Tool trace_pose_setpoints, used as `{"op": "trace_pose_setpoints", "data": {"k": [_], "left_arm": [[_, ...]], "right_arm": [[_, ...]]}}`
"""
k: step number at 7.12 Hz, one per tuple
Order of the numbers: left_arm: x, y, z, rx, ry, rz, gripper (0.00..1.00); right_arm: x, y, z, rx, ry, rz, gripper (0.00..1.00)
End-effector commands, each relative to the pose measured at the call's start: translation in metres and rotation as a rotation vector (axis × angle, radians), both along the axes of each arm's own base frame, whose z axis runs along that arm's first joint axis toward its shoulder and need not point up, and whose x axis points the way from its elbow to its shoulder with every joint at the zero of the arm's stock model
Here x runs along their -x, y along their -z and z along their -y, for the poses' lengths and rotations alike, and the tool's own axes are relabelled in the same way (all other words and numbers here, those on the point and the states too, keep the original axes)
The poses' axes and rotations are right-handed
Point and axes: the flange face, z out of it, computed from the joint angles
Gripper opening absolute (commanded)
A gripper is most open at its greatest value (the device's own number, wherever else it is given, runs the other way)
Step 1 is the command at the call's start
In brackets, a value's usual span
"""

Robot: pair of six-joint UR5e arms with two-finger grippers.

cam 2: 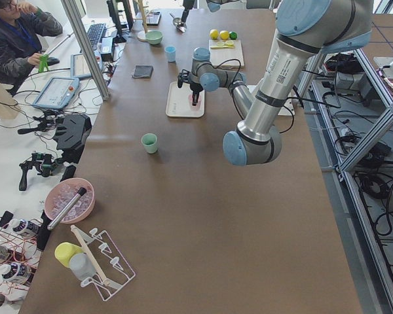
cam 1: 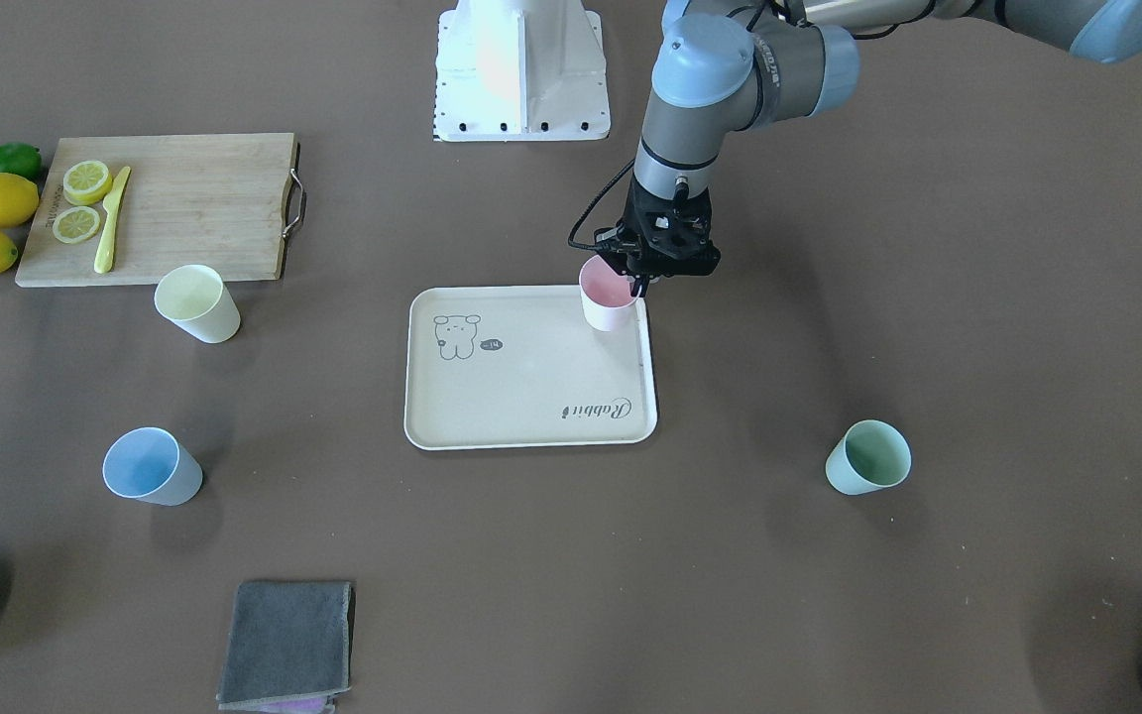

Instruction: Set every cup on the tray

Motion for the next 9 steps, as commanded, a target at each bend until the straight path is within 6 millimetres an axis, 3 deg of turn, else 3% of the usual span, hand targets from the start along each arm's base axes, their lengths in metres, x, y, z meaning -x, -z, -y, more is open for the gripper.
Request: {"op": "trace_pose_setpoints", "data": {"k": [1,2,3,4,5,6,7,8,9], "left_arm": [[-0.002,-0.003,0.000,-0.019,0.013,-0.001,0.97],[0.003,0.005,-0.001,-0.034,0.018,-0.014,0.97],[0.019,0.015,0.005,-0.053,0.022,-0.030,0.97],[0.051,0.016,0.031,-0.085,0.016,-0.031,0.98],[0.096,-0.002,0.062,-0.095,-0.032,-0.011,0.98],[0.138,-0.022,0.088,-0.135,-0.074,0.010,0.98],[0.164,-0.044,0.100,-0.155,-0.084,0.040,0.98],[0.173,-0.050,0.106,-0.161,-0.079,0.052,0.98],[0.173,-0.051,0.107,-0.160,-0.075,0.057,0.98]], "right_arm": [[0.002,0.003,-0.001,0.020,-0.015,0.014,1.00],[0.006,0.018,-0.004,0.012,-0.016,0.033,1.00],[0.024,0.037,-0.012,0.043,-0.024,0.068,1.00],[0.042,0.057,-0.022,0.078,-0.022,0.090,1.00],[0.056,0.081,-0.035,0.115,-0.008,0.074,1.00],[0.083,0.094,-0.050,0.140,0.005,0.023,1.00],[0.121,0.084,-0.065,0.140,0.028,-0.044,1.00],[0.161,0.064,-0.078,0.133,0.067,-0.131,1.00],[0.175,0.052,-0.085,0.132,0.103,-0.157,0.99]]}}
